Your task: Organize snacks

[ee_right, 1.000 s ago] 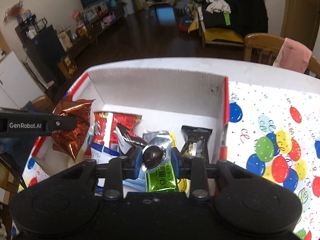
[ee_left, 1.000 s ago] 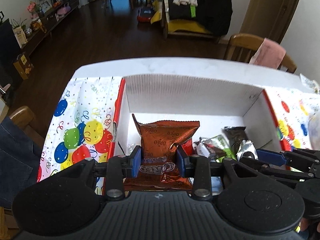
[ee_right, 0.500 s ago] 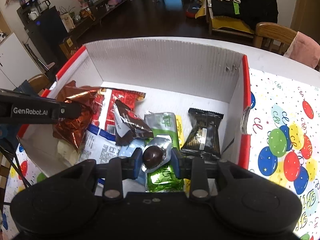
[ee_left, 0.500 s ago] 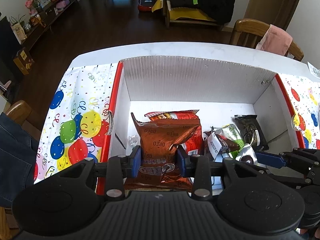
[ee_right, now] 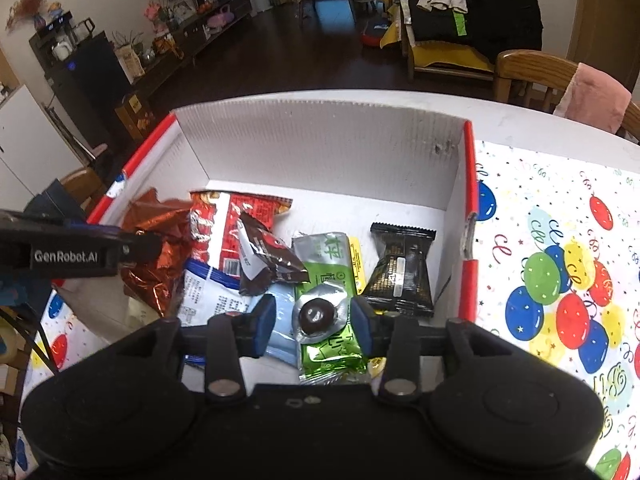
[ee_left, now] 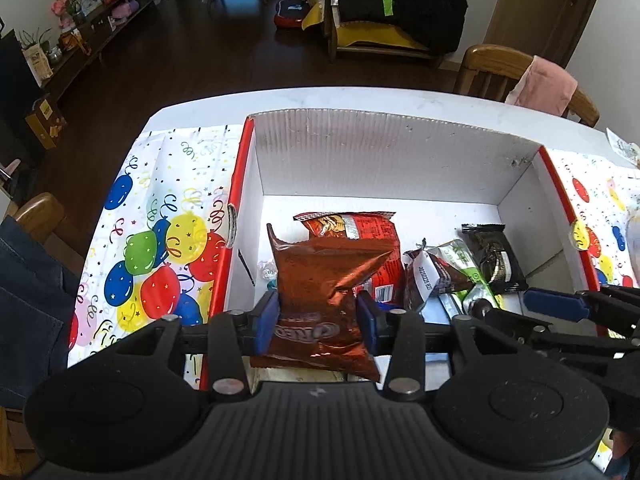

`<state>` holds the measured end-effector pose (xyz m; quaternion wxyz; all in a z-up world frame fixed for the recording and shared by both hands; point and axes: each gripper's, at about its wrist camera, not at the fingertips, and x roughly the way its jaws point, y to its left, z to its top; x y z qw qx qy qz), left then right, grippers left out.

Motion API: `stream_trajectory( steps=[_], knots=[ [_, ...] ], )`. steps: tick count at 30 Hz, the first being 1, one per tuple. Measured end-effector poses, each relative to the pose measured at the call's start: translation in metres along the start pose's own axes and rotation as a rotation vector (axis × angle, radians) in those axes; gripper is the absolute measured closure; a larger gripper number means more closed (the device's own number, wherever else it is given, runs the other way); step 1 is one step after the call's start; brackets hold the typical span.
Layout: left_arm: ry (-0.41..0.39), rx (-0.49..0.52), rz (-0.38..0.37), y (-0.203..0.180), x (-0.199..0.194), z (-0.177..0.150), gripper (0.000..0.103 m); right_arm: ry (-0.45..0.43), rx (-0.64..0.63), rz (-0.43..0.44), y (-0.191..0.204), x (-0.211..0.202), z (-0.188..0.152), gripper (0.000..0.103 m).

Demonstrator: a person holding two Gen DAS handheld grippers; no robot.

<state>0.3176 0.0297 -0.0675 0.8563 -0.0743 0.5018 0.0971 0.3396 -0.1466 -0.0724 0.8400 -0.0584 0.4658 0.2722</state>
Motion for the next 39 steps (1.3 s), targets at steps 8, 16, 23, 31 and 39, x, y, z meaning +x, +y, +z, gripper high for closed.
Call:
stream_trajectory(
  steps=[8,16,23,31,39],
  knots=[
    [-0.067,-0.003,-0.038,0.001,-0.03,-0.011,0.046,-0.066,0.012,0.022,0.003,-0.033,-0.004,0.052],
    [-0.14,-0.003,-0.088,0.001,-0.067,-0.027,0.036,-0.154,0.024,0.033,0.011,-0.071,-0.012,0.029],
    [-0.203,0.022,-0.106,0.001,-0.099,-0.045,0.035,-0.21,0.05,0.057,0.016,-0.095,-0.024,0.016],
    [-0.276,0.046,-0.109,0.001,-0.13,-0.065,0.026,-0.28,0.062,0.053,0.02,-0.121,-0.037,0.005],
    [-0.318,0.057,-0.141,-0.001,-0.15,-0.081,0.019,-0.323,0.049,0.044,0.024,-0.137,-0.051,0.0]
  ],
)
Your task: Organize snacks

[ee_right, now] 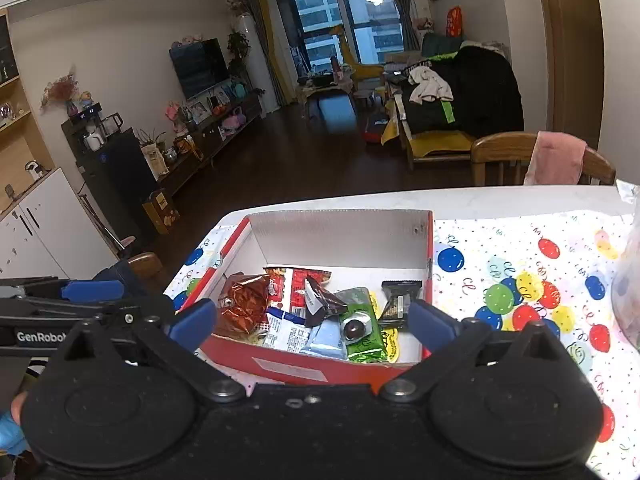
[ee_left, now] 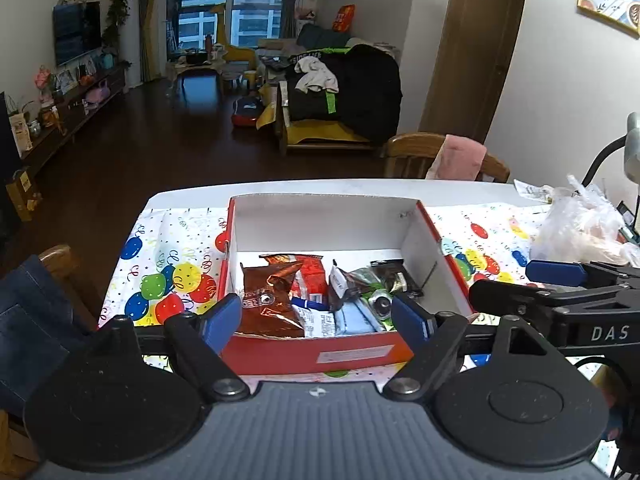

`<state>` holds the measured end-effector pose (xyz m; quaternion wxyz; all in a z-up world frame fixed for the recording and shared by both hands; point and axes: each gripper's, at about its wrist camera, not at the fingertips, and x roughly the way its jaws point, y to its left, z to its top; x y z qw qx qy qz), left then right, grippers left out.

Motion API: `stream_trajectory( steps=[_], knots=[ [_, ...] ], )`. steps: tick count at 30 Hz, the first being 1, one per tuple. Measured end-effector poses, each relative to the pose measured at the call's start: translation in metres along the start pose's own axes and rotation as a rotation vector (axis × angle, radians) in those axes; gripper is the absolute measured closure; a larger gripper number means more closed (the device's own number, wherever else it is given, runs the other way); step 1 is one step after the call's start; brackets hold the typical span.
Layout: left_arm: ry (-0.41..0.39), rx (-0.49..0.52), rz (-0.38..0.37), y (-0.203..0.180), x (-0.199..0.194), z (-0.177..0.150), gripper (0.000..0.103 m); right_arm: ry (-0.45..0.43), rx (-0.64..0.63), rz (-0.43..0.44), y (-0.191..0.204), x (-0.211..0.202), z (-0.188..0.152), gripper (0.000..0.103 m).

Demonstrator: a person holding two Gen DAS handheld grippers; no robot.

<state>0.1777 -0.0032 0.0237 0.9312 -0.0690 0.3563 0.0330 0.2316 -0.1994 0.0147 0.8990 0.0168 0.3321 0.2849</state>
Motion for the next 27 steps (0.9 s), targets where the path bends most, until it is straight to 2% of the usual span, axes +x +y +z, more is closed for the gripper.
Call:
stream_trajectory(
  steps=[7,18,27],
  knots=[
    [-0.021,-0.015,-0.019,-0.006,-0.013,-0.003,0.004,-0.025,0.033,-0.001,-0.003,-0.012,-0.003,0.0],
    [-0.028,-0.026,-0.038,-0.013,-0.023,-0.003,0.003,-0.043,0.067,-0.015,-0.007,-0.029,-0.002,0.0],
    [-0.03,-0.041,-0.034,-0.012,-0.023,-0.002,0.003,-0.068,0.011,-0.048,0.0,-0.039,-0.004,0.0]
  ],
)
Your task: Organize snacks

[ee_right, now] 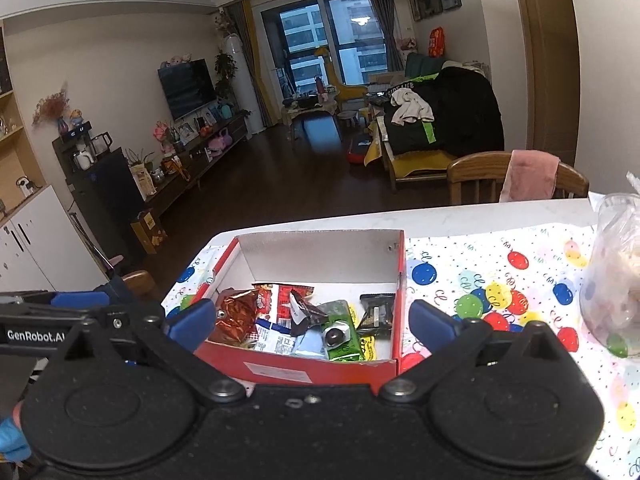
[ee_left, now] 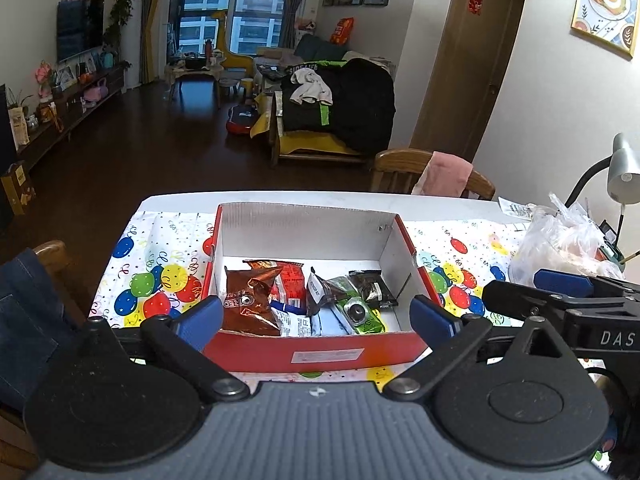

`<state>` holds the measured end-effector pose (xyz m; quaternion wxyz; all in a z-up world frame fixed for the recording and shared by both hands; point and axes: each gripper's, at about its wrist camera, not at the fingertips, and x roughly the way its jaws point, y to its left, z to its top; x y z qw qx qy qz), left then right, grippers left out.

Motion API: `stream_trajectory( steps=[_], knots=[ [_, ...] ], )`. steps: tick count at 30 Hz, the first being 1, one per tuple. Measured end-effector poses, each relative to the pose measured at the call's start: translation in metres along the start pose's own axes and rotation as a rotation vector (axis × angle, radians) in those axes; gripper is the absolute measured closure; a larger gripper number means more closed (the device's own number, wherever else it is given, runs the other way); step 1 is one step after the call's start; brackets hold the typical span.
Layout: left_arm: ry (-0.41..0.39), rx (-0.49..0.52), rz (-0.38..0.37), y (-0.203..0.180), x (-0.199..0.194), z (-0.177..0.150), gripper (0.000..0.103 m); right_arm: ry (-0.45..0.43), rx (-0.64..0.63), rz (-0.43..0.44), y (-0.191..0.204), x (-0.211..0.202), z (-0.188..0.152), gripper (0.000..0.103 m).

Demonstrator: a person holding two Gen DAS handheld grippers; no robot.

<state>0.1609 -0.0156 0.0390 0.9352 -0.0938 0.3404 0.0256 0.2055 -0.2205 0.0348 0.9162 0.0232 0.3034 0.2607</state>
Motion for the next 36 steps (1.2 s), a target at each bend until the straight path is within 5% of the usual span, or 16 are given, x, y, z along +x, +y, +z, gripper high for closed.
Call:
stream_trajectory(
  steps=[36],
  knots=[
    [-0.022,-0.012,0.021,0.001,-0.008,-0.005,0.003,0.005,0.016,0.014,0.004,-0.001,-0.002,0.0]
  ],
)
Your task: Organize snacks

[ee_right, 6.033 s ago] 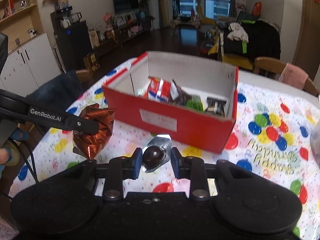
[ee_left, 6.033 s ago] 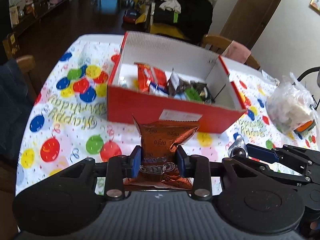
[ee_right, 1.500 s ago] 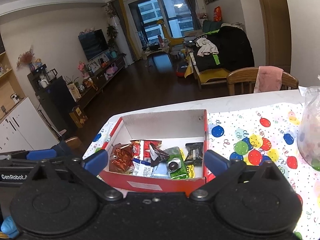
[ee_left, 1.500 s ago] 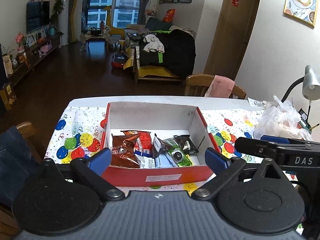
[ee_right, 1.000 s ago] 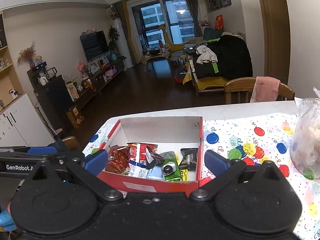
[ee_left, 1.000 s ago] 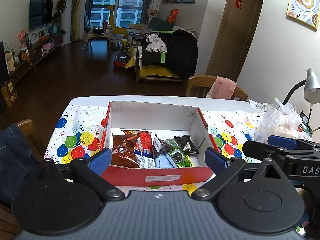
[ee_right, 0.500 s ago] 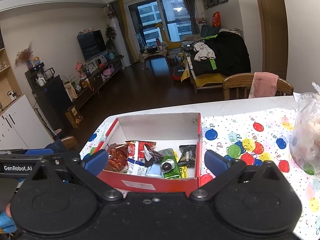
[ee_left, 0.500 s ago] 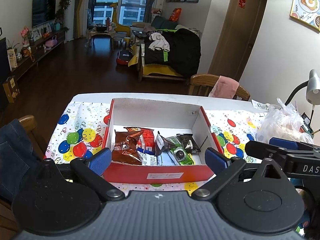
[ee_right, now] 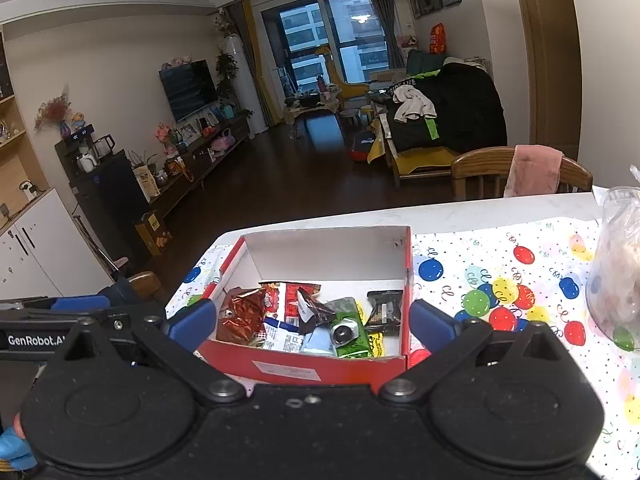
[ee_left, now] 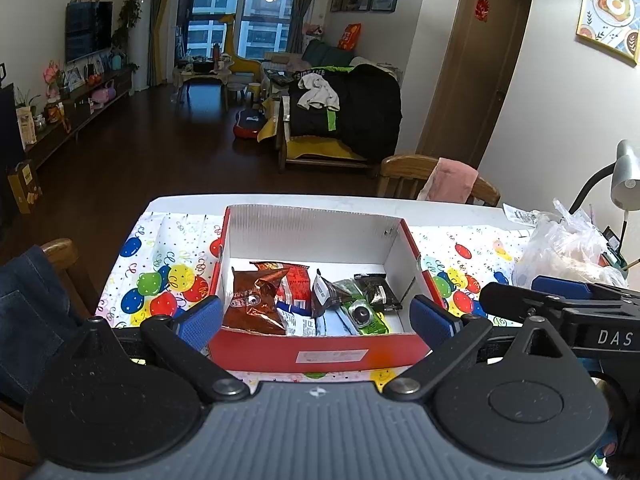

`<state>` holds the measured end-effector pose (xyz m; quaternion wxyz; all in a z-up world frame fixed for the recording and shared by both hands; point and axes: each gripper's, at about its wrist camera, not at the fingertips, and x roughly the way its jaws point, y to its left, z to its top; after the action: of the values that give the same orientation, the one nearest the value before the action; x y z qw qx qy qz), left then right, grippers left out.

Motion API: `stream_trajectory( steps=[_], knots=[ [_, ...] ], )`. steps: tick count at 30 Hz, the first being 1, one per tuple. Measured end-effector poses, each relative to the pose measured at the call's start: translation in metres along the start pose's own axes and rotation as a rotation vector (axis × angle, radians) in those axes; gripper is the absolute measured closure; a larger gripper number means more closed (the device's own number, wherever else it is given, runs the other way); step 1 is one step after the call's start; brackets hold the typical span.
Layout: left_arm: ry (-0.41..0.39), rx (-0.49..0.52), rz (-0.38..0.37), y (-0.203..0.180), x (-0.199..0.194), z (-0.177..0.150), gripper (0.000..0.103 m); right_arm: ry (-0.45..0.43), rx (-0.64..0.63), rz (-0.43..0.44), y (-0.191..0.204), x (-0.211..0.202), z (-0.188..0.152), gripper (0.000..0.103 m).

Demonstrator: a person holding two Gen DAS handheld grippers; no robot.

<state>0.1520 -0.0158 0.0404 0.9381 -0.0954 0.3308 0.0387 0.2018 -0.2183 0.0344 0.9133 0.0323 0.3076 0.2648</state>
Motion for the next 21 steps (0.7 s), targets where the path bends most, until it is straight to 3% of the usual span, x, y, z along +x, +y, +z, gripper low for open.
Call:
stream_trajectory(
  steps=[21],
  knots=[
    [-0.004,0.009,-0.011,-0.0013,-0.0102,-0.0004,0.003,-0.001,-0.007,0.005,0.004,-0.0017,0.0013,0.0]
  ],
)
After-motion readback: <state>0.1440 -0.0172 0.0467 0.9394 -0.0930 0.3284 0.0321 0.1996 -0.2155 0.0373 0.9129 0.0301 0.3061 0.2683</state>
